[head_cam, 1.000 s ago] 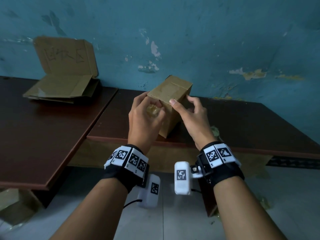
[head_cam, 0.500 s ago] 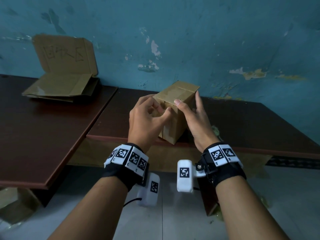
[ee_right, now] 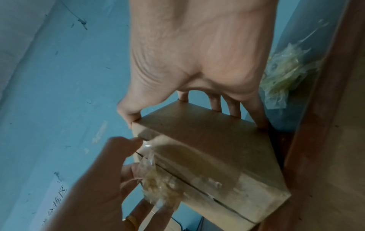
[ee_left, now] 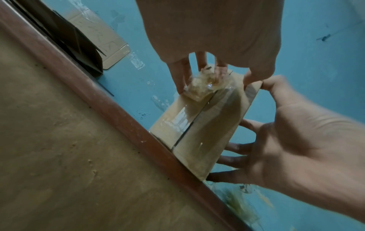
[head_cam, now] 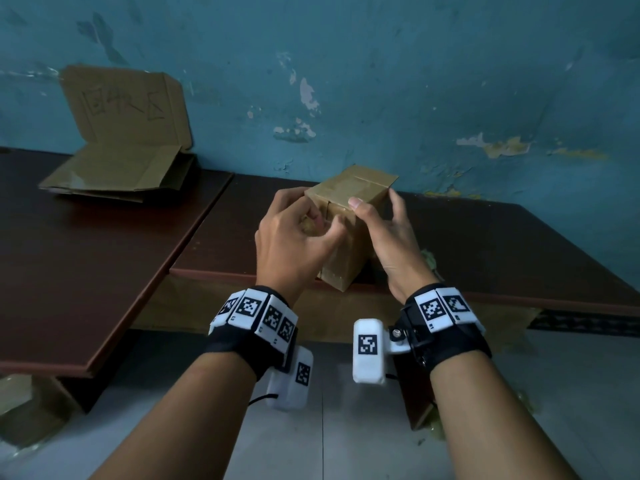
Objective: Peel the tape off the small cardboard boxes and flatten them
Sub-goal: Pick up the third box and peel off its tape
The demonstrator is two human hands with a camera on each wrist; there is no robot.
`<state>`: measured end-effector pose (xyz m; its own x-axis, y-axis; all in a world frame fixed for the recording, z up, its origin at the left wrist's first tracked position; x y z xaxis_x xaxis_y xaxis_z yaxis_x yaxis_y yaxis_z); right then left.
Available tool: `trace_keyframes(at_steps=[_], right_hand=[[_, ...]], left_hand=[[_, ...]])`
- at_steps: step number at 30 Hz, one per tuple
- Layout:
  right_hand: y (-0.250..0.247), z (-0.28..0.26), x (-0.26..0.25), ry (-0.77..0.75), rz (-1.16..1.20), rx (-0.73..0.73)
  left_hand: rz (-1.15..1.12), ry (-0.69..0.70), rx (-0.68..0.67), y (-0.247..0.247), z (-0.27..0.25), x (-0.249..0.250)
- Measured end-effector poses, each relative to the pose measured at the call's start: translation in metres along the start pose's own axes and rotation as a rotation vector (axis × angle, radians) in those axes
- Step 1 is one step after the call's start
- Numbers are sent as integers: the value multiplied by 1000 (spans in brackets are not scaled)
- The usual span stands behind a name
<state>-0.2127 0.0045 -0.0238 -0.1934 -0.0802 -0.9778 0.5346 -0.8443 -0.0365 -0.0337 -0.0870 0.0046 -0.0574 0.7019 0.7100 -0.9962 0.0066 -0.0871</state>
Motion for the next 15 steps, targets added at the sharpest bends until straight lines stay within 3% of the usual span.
trace_keyframes(at_steps=[7, 15], right_hand=[[0, -2, -4, -7, -22, -2], [6, -1, -2, -31, -28, -27]], left_hand=[[-38, 0, -18, 0, 0, -3], [41, 33, 59, -2, -1, 2]])
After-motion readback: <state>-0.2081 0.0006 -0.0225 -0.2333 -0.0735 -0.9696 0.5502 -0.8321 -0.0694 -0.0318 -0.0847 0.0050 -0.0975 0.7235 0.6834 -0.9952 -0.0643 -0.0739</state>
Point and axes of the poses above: each hand's wrist, its own z-axis towards the middle knuckle, its own y-axis out of the palm, x = y × z, the point moved 10 cm from there along z, towards the middle knuckle, and after that the axes turned 11 degrees about x, right-handed, at the moved point
